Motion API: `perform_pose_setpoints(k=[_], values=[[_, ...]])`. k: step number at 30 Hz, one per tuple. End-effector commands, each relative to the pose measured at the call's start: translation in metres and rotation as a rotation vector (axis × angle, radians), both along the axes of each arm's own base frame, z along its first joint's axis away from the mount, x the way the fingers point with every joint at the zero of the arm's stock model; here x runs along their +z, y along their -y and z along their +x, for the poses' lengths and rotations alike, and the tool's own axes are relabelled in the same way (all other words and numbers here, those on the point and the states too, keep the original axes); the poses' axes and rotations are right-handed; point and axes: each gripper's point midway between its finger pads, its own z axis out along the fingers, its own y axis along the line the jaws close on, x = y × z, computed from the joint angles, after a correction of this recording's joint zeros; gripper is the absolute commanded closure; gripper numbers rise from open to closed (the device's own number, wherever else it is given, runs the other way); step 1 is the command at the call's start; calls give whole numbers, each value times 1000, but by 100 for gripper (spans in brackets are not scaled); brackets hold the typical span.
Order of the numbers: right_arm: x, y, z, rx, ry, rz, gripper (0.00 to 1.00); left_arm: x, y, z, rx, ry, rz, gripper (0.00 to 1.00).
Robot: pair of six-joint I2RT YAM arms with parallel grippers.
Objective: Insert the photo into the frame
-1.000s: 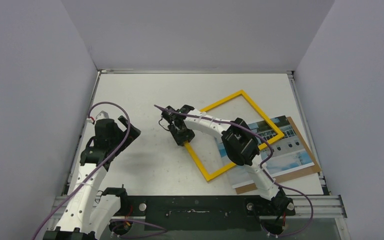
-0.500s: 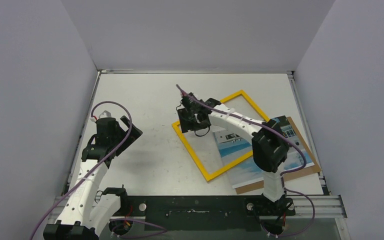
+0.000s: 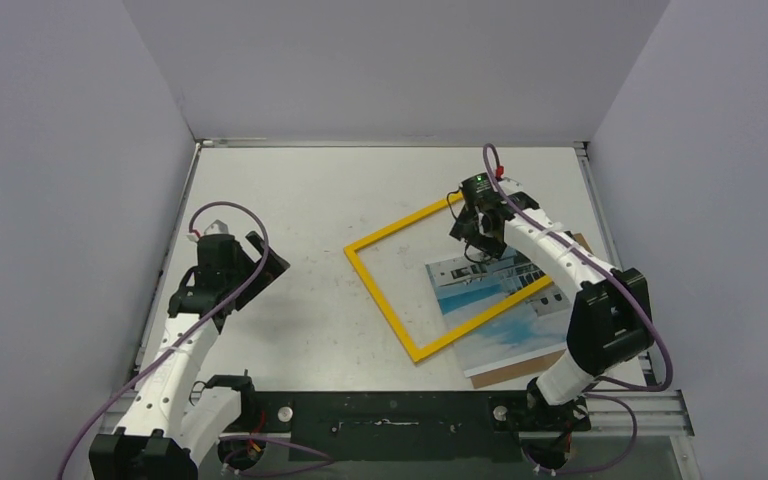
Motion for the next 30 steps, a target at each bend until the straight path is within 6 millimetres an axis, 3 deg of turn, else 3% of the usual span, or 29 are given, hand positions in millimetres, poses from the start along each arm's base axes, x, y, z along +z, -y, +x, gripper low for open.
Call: perform_pose_setpoints(k=[1, 5, 11, 19, 30], values=[[-1, -21, 23, 19, 7, 105, 33, 6, 3, 15, -24, 57, -10, 3], [-1, -52, 48, 76, 8, 88, 24, 7, 6, 19, -32, 56, -19, 4], [-31, -73, 79, 6, -14, 70, 26, 9, 5, 20, -38, 58, -11, 4], [-43, -113, 114, 18, 50, 36, 26, 8, 2, 20, -43, 53, 16, 4], [-71, -137, 133, 56, 61, -42, 25, 2, -2, 19, -58, 23, 51, 4]])
